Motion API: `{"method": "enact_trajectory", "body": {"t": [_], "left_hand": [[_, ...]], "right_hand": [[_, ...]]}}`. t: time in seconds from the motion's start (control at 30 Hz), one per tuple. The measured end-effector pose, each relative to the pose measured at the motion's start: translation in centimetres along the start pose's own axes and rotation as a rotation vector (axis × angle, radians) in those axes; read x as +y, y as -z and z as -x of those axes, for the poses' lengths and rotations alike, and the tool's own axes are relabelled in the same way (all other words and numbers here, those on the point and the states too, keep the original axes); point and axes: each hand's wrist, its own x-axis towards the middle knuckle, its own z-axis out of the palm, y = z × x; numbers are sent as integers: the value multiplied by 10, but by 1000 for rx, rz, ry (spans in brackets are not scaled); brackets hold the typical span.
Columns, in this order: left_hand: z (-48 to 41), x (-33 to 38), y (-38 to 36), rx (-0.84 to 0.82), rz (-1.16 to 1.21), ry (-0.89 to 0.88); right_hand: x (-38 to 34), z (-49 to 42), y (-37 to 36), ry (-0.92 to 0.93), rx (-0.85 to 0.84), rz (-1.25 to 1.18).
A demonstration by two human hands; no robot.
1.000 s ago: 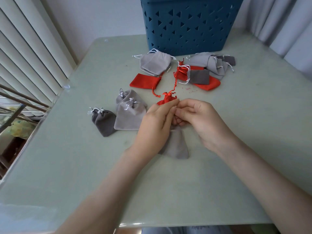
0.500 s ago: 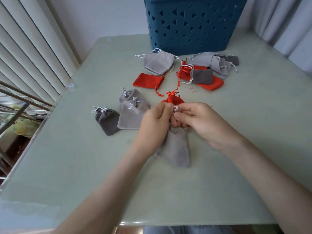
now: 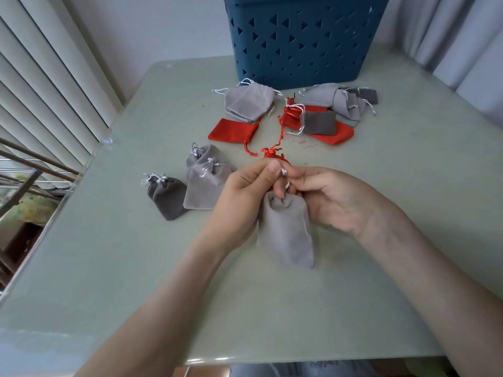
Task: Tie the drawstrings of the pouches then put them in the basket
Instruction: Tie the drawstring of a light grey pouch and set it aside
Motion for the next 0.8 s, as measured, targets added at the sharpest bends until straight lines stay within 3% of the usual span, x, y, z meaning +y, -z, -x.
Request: {"method": "enact_trajectory", "body": {"t": [0.33,0.53,0.8], "left_hand": [[2,13,9,-143,-138,-55],[3,17,14,-124,-248,-64],[2,15,12,-133,-77,-29]], "right_hand": [[4,-1,7,155,21,60],[5,1,5,199,57,227],[3,-1,7,170,36,157]]}}
